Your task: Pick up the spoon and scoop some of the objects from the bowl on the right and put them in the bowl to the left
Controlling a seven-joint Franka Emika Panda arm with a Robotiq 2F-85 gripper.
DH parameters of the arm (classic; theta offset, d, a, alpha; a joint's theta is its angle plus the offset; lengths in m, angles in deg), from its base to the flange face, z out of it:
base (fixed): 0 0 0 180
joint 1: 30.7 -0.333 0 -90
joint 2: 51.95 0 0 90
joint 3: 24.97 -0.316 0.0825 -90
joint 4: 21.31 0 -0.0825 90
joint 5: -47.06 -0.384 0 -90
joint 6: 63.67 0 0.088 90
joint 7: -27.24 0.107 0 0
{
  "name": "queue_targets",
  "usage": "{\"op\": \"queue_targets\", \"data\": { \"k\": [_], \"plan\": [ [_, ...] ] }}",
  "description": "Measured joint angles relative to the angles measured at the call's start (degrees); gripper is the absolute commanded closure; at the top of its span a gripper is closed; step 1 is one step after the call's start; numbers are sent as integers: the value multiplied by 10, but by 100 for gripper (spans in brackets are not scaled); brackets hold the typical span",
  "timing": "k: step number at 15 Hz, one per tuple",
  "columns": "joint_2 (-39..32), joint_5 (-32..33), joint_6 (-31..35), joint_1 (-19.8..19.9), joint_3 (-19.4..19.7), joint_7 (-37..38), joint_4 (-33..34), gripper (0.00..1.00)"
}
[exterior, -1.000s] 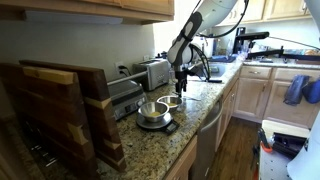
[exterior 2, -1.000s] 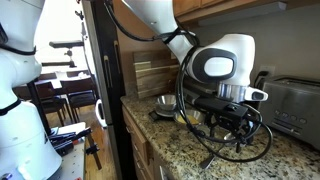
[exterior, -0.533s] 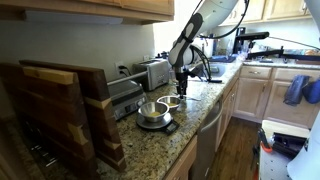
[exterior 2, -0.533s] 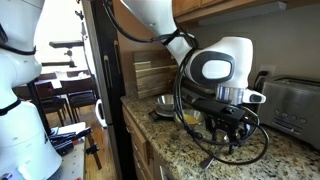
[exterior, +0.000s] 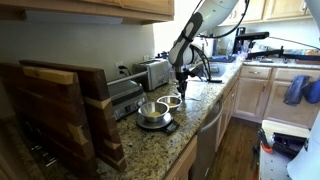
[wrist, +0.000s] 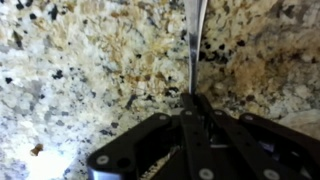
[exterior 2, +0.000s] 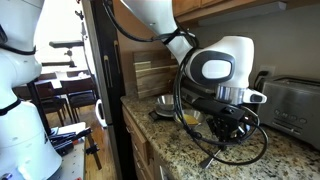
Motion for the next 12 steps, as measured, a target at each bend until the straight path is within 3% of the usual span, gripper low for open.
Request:
{"op": "queue_targets", "data": {
  "k": [1, 12],
  "plan": [
    [0, -2, 0, 1, 0, 0, 0, 94],
    [41, -6, -24, 2, 0, -8, -5, 95]
  ]
}}
